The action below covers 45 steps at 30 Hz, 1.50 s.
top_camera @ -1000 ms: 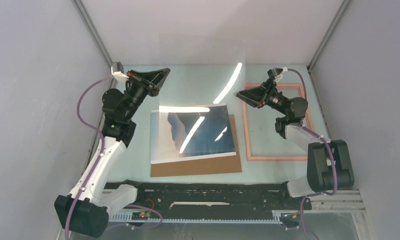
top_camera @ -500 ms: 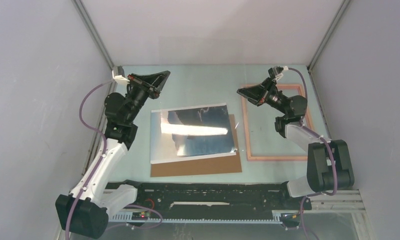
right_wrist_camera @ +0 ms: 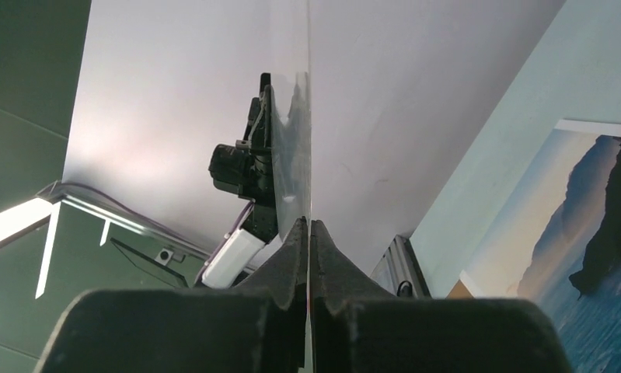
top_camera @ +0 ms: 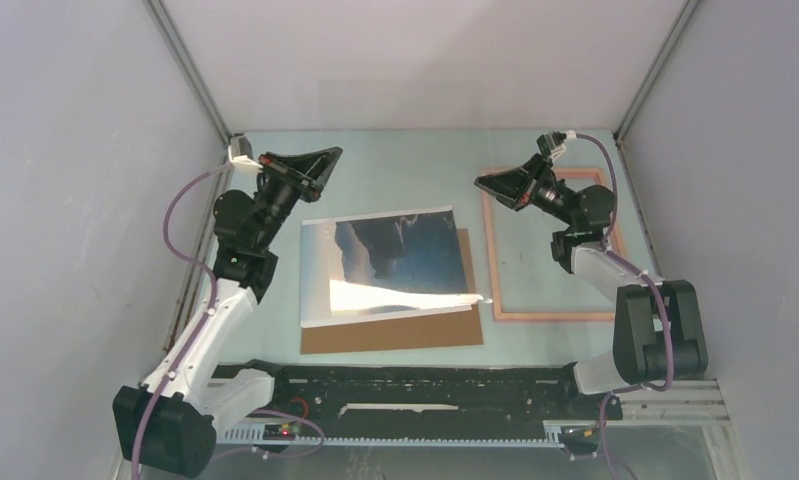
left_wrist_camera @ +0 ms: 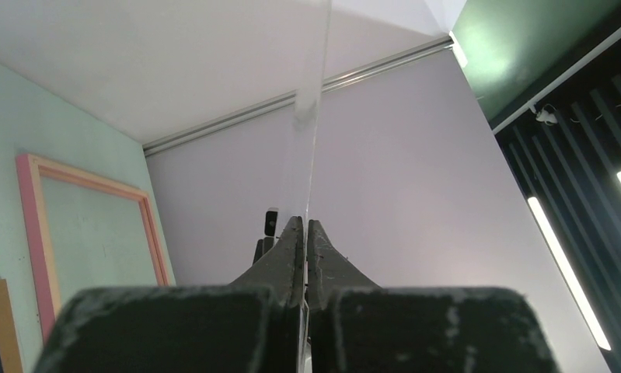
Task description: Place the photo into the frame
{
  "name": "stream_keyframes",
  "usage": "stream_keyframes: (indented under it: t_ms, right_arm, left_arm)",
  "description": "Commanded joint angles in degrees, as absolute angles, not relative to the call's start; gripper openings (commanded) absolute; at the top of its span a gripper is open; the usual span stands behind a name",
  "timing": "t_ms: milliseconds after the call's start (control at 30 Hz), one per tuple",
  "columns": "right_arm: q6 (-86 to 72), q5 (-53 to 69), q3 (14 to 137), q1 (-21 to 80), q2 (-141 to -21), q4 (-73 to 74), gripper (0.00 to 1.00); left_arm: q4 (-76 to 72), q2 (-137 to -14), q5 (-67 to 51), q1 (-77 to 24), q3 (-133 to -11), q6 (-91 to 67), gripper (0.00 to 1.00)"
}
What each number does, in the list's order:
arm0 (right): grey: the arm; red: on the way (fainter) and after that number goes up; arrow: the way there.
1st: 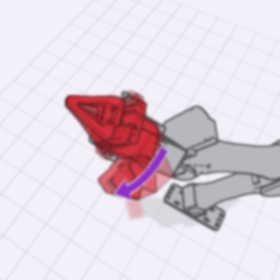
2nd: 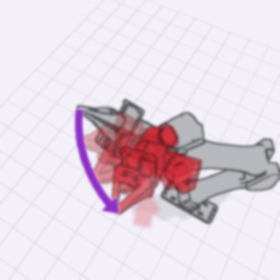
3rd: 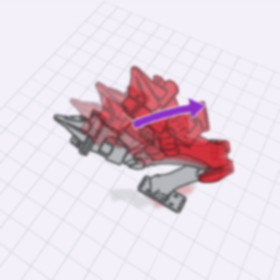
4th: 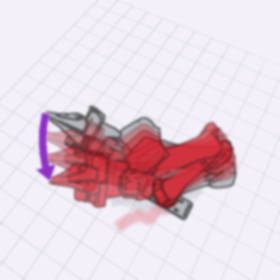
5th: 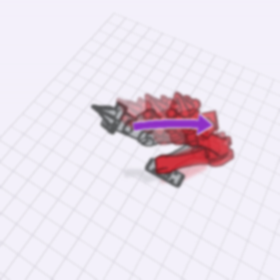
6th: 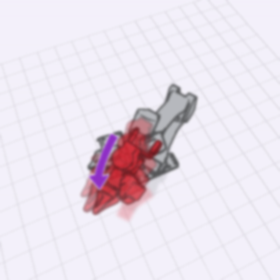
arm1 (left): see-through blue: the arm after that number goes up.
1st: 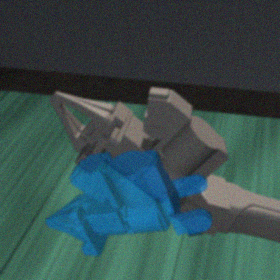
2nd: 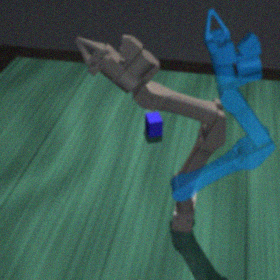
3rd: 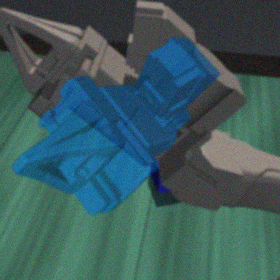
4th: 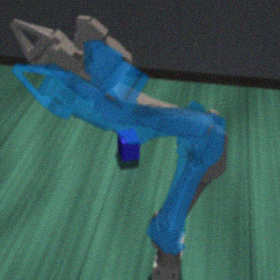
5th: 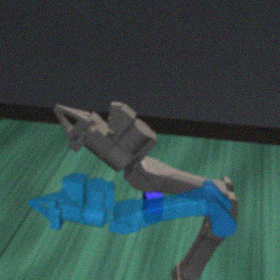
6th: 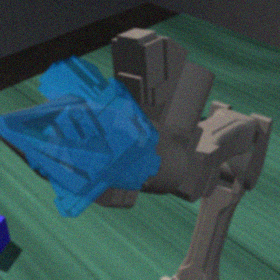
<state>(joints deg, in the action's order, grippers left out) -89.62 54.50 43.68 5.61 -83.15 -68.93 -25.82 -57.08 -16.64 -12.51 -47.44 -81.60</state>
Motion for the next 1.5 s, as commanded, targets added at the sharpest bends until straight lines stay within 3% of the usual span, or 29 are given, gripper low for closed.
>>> stream_keyframes:
  t_ms: [0,100,233,300,467,567,700,1000,1467]
  right_arm:
    - [-85.65,54.66,46.80,5.60,-81.96,-66.22,0.00]
    - [-76.70,55.16,47.31,4.82,-79.48,-56.71,0.00]
    - [-52.03,59.32,53.17,5.03,-75.63,-27.58,0.00]
    - [-46.78,63.26,53.62,4.71,-74.44,-27.08,0.00]
    - [-42.41,69.32,60.89,-2.04,-78.43,-7.55,0.00]
    - [-35.46,71.45,64.16,-6.36,-82.92,4.02,0.00]
    - [-25.27,72.41,65.86,-11.03,-86.98,16.59,0.00]
    - [7.73,61.99,84.48,-20.74,-103.39,60.16,0.00]
    - [11.64,55.56,84.14,-27.07,-102.59,55.17,0.00]
  left_arm:
    - [-29.11,-56.03,-16.75,-13.16,-45.67,-81.87,0.00]
    - [-27.30,-56.41,-17.70,-13.18,-45.27,-79.43,0.04]
    - [-23.22,-56.19,-18.30,-13.10,-43.29,-75.12,0.50]
    - [-21.23,-56.02,-17.82,-13.11,-41.98,-73.63,0.65]
    - [-5.06,-54.44,-14.77,-12.40,-41.09,-63.78,0.99]
    - [4.75,-53.10,-12.70,-11.41,-40.52,-57.39,1.00]
    - [6.43,-50.91,-15.17,-10.81,-38.32,-52.12,1.00]
    - [9.45,-46.46,-19.35,-11.34,-36.87,-43.98,0.99]
    - [11.24,-54.06,-18.48,-19.42,-41.44,-35.82,0.98]
